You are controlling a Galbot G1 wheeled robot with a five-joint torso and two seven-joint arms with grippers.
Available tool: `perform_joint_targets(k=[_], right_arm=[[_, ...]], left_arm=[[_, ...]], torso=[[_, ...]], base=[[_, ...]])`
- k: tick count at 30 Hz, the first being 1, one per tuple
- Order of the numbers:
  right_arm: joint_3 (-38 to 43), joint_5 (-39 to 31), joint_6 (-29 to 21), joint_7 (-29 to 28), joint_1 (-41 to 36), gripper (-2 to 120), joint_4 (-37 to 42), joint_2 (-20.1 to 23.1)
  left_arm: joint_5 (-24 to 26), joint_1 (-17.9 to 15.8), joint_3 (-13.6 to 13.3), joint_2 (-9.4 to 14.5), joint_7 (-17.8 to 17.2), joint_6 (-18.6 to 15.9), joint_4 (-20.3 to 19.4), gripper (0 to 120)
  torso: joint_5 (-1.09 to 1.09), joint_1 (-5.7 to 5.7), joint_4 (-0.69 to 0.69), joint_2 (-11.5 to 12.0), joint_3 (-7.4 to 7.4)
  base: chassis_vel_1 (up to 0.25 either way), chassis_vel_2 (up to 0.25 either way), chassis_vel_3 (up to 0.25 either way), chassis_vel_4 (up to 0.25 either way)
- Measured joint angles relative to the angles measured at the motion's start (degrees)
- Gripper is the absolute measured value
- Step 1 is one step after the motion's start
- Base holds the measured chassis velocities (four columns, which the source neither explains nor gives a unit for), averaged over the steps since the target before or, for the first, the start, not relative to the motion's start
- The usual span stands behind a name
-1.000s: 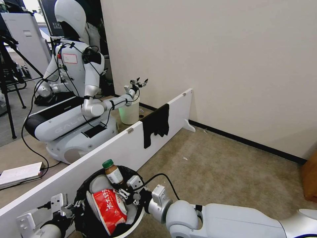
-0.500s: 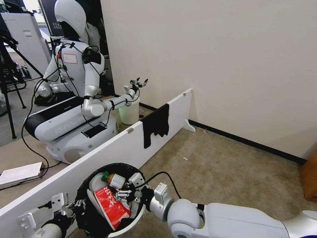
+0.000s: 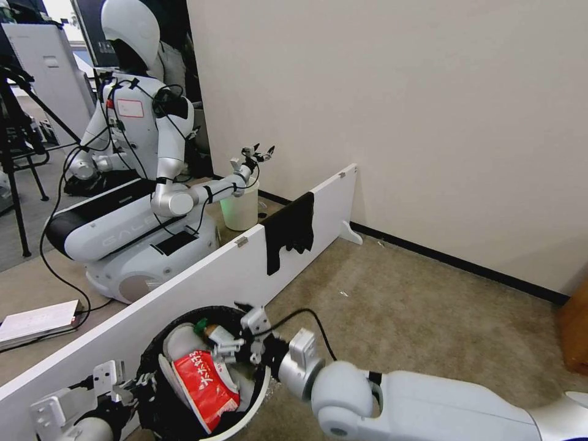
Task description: Pick up the trash bin, then pick up the garbage from the floor and place it into the trash bin.
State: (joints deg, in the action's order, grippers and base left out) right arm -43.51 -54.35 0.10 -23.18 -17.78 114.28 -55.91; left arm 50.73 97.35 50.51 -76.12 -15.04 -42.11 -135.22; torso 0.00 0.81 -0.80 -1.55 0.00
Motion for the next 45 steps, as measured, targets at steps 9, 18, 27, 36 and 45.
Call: perform_joint_targets(k=[9, 18, 27, 36, 45], right_arm=[[6.3, -3.0, -0.7, -0.2, -0.3, 99, 2.1, -1.4], [12.1, -3.4, 0.6, 0.0, -2.6, 99, 3.9, -1.1], [26.8, -4.8, 2.1, 2.5, -8.2, 99, 6.0, 3.1], [51.8, 1.9, 3.7, 3.6, -20.1, 99, 8.0, 6.6], [70.3, 15.4, 4.0, 7.2, -40.0, 100, 13.4, 4.2]], left_arm=[[-0.3, 0.5, 0.0, -0.3, 0.2, 0.0, -0.3, 1], [-0.8, 0.9, 0.0, -0.6, 0.4, 0.0, -0.5, 1], [-2.7, 0.9, -0.1, -1.0, 1.1, 0.0, 0.0, 1], [-6.2, 1.6, 0.6, -3.9, 2.5, 0.0, 0.1, 1], [-9.4, 2.4, 0.0, -6.2, 4.1, 0.0, -0.6, 1]], torso=[[0.00, 0.00, 0.00, 0.0, 0.00], [0.00, 0.00, 0.00, 0.0, 0.00], [0.02, 0.00, 0.00, 0.0, 0.00], [0.02, 0.00, 0.00, 0.0, 0.00], [0.02, 0.00, 0.00, 0.0, -0.01]], base=[[0.000, 0.000, 0.000, 0.000], [0.000, 0.000, 0.000, 0.000], [0.000, 0.000, 0.000, 0.000], [0.000, 0.000, 0.000, 0.000], [0.000, 0.000, 0.000, 0.000]])
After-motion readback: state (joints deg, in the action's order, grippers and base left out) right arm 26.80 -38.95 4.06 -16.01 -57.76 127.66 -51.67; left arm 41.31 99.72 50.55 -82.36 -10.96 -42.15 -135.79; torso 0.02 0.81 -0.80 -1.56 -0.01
